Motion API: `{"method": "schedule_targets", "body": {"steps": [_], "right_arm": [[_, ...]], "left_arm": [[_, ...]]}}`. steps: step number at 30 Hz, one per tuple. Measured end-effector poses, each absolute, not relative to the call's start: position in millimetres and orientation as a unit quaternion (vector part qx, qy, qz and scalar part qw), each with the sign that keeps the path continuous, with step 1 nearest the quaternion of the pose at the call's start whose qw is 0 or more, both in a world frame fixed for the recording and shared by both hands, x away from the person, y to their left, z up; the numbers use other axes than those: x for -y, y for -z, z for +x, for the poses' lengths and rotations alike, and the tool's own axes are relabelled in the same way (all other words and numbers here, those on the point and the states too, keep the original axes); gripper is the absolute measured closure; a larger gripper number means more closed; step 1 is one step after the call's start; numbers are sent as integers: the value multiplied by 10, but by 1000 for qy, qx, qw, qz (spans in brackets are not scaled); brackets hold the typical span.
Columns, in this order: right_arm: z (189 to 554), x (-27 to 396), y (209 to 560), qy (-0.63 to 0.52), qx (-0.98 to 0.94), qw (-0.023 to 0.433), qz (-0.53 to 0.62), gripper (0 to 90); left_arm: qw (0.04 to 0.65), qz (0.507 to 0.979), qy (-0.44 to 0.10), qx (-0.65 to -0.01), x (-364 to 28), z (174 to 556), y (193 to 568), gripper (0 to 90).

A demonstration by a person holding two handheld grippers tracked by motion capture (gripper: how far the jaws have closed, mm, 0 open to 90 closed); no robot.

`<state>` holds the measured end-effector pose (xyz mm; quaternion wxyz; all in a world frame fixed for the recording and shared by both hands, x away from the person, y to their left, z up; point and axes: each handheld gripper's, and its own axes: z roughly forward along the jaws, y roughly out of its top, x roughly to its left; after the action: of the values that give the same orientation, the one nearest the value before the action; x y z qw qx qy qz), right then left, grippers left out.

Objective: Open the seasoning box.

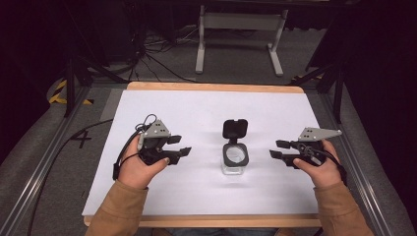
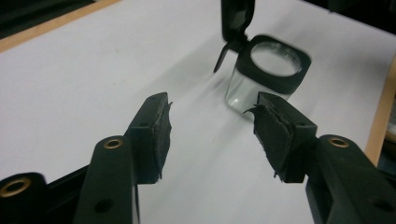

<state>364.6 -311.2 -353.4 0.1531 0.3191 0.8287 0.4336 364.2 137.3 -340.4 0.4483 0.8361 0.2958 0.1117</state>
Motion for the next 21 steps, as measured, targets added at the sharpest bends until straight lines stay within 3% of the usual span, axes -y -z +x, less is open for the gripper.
{"method": "schedule_targets", "body": {"steps": [6,13,21], "right_arm": [[3688,3298,3647,-386,-836,164,353,452],[3757,3503,3880,-371,-835,153,377,428],[3838,3584,4150,-344,-838,154,395,427]], "left_arm": [[403,848,-116,-323,-1542,3682,3618,413],[372,857,-77,-349,-1628,3836,3923,375],[346,876,-69,-328,-1620,3905,4145,373]]}}
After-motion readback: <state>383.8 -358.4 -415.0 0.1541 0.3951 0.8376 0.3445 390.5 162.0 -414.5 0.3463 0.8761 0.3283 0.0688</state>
